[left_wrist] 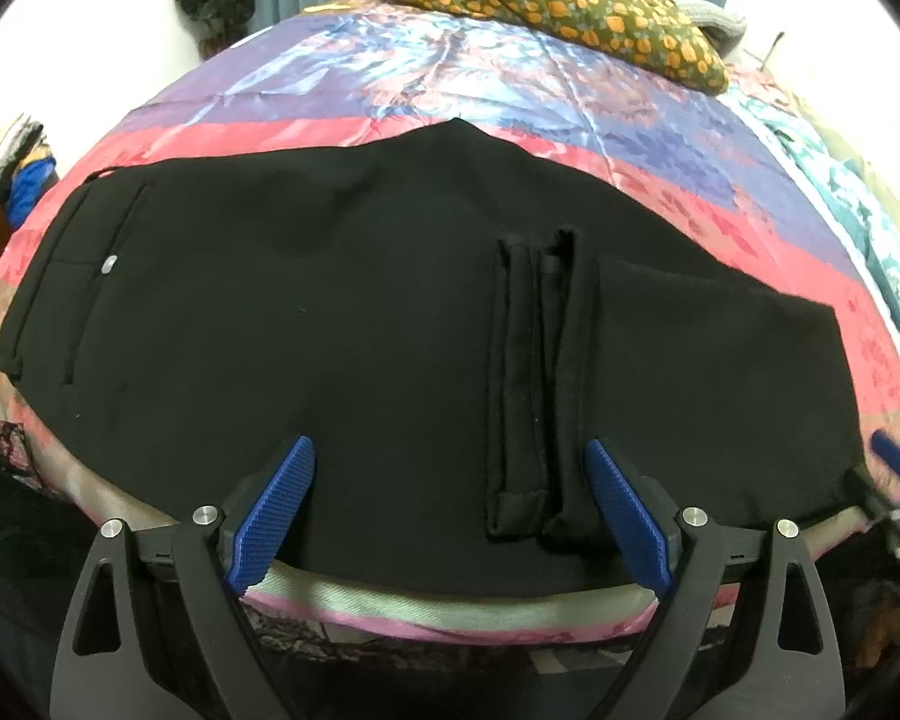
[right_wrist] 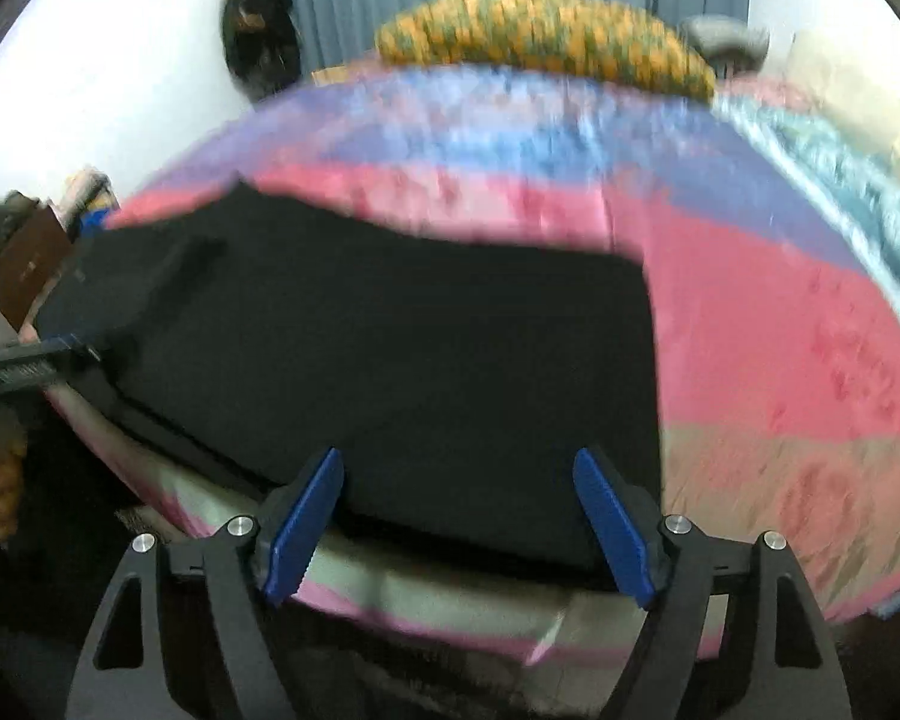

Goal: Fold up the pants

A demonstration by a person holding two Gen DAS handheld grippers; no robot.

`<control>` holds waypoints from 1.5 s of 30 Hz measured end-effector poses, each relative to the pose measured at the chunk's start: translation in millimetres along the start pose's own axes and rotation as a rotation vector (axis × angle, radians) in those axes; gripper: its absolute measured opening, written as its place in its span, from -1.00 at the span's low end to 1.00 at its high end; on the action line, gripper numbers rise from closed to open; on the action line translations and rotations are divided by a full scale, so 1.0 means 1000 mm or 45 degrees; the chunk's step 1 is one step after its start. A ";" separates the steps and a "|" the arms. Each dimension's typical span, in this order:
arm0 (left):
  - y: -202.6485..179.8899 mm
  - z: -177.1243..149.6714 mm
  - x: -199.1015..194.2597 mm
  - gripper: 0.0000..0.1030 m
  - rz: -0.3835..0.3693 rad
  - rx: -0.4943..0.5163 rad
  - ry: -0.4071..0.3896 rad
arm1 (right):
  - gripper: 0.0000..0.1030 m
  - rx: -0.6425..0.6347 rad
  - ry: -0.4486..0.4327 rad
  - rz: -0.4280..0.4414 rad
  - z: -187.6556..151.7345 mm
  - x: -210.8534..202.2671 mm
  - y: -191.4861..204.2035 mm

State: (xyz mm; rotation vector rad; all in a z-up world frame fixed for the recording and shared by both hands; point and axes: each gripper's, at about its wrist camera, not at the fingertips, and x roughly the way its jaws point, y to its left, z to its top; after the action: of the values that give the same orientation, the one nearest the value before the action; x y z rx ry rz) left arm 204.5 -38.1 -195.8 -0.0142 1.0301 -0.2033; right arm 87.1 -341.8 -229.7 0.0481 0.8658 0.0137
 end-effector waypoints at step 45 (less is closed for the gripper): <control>-0.011 -0.001 0.012 0.88 0.026 0.124 0.043 | 0.90 -0.055 -0.028 0.134 0.012 0.024 0.052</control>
State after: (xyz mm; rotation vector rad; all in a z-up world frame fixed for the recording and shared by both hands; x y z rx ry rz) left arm 207.4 -50.6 -205.1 0.0881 1.0527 -0.2352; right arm 112.5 -289.6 -237.7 0.0536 0.8402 0.1303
